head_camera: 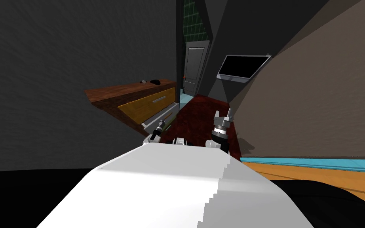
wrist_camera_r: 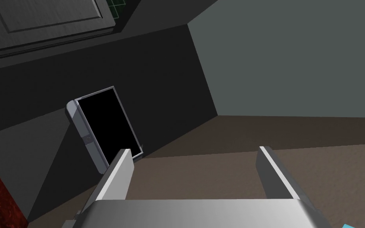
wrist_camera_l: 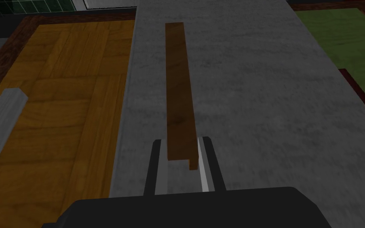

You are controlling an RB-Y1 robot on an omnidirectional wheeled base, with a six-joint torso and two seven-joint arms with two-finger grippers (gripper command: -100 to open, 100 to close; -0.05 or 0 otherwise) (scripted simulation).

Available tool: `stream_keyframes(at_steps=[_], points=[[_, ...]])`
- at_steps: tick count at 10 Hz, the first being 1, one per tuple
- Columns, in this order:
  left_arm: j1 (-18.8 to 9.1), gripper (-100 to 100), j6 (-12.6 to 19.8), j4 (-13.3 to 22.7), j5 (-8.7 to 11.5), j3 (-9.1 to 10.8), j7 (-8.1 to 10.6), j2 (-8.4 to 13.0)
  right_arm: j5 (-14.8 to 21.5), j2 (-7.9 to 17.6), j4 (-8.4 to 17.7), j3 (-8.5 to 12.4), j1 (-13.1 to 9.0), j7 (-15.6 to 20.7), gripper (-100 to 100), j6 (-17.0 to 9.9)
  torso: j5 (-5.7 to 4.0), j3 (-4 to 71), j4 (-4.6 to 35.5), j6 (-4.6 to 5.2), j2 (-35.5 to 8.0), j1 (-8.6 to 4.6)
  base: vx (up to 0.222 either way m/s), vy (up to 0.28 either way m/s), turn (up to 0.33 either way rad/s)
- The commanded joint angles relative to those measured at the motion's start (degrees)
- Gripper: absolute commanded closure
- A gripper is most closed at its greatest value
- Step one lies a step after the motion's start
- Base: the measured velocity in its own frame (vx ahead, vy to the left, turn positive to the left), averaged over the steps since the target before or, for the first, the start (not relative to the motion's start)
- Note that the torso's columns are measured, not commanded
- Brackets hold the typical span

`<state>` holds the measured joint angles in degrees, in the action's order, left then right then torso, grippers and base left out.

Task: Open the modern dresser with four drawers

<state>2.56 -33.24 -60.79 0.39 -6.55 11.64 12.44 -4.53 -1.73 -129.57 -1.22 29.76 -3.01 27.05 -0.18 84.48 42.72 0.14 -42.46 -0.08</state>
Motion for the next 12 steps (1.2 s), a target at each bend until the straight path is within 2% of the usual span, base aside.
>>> stream_keyframes(at_steps=[1,3,5,6,7,9,12], points=[[-0.7,100,-0.8,1.8,0.6,0.97,0.89,1.2,0.0,0.0,0.0,0.0,0.0,0.0,0,0.0,0.07,0.1,-0.1,-0.11,0.1,0.22,-0.087,-0.112,-0.162],[-1.1,100,-1.2,2.5,0.9,1.48,1.30,1.8,0.0,0.0,0.0,0.0,0.0,0.0,0,0.0,0.08,0.0,-0.3,-0.09,0.0,-0.14,-0.066,-0.114,-0.072],[-2.3,100,-2.3,4.6,1.9,2.99,2.54,3.7,0.0,0.0,0.0,0.0,0.0,0.0,0,0.0,0.08,0.0,-0.3,-0.04,0.0,-0.15,-0.112,-0.162,-0.171],[-3.2,-100,-1.2,6.4,2.9,4.43,4.37,6.5,0.0,0.0,0.0,0.0,0.0,0.0,0,0.0,0.03,0.0,-0.2,-0.03,0.0,-0.22,-0.149,-0.120,-0.389],[-3.2,-100,-1.2,6.4,2.9,4.43,4.37,6.6,0.0,0.0,0.0,0.0,0.0,0.0,0,0.0,0.10,-0.1,-0.3,-0.06,-0.1,0.01,-0.113,-0.045,-0.173],[-4.7,-100,-0.8,8.9,4.1,6.25,6.31,9.6,0.0,0.0,0.0,0.0,0.0,0.0,0,0.0,0.24,0.1,-0.4,-0.18,0.2,0.36,-0.105,-0.040,-0.225],[-6.9,-100,-0.2,12.5,5.9,8.98,9.22,14.0,0.0,0.0,0.0,0.0,0.0,0.0,0,0.0,0.15,0.1,-0.4,-0.15,0.2,0.01,-0.116,-0.068,-0.257]])
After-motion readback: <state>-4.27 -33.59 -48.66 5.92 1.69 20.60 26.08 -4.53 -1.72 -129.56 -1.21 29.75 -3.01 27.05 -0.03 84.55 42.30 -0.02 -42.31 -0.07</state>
